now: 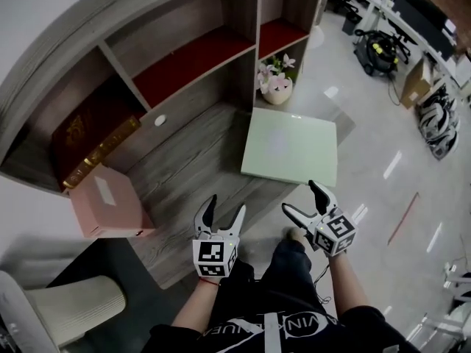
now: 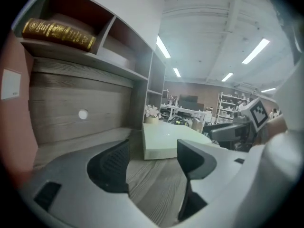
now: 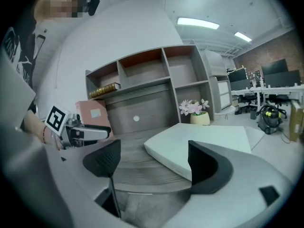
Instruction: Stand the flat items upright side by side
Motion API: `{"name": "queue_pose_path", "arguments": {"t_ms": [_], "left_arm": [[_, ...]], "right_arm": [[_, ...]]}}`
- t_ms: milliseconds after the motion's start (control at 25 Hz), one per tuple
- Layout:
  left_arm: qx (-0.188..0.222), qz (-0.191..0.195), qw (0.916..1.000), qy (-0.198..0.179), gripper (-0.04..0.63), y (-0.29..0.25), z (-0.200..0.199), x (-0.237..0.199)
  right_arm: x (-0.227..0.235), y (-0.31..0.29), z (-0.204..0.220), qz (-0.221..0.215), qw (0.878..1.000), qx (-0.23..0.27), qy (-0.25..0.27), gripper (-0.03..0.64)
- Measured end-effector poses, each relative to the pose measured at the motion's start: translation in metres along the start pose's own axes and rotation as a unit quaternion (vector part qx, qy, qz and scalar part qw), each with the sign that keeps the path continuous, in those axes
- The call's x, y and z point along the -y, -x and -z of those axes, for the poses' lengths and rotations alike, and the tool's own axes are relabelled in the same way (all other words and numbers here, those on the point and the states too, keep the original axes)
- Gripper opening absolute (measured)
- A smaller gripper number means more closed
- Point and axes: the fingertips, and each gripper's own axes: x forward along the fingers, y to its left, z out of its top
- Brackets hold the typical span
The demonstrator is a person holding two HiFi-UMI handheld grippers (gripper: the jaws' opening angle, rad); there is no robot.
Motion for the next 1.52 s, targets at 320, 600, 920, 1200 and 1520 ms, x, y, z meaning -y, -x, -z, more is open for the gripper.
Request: {"name": "queue_pose_path", "arguments": {"t_ms": [320,600,920,1200,1520], "left_arm": [[-0.02,-0.03,0.9908,0.13,0.307,-0.05,0.009,0.06],[-0.062,0.016,0.9741,0.217,0.307,-0.096,0.037,0.135],[-0.069,0.046,0.9283,0.362,0.308,-0.142,0.07,0.187],[0.0,0.051,0.8693,0.492,0.324,-0.174,0.08,0.199],[0.08,0.062,0.8069,0.582,0.35,-0.203,0.078,0.197]], "right_arm": [[0.075,0.015,0.022,-0.046,0.991,-0.087,0.092,0.439],[0.122,0.023,0.028,-0.09,0.982,-0.115,0.123,0.433],[0.154,0.025,0.027,-0.102,0.982,-0.11,0.112,0.408],[0.161,0.028,0.033,-0.141,0.975,-0.12,0.125,0.405],[0.18,0.029,0.033,-0.147,0.978,-0.111,0.095,0.402]]}}
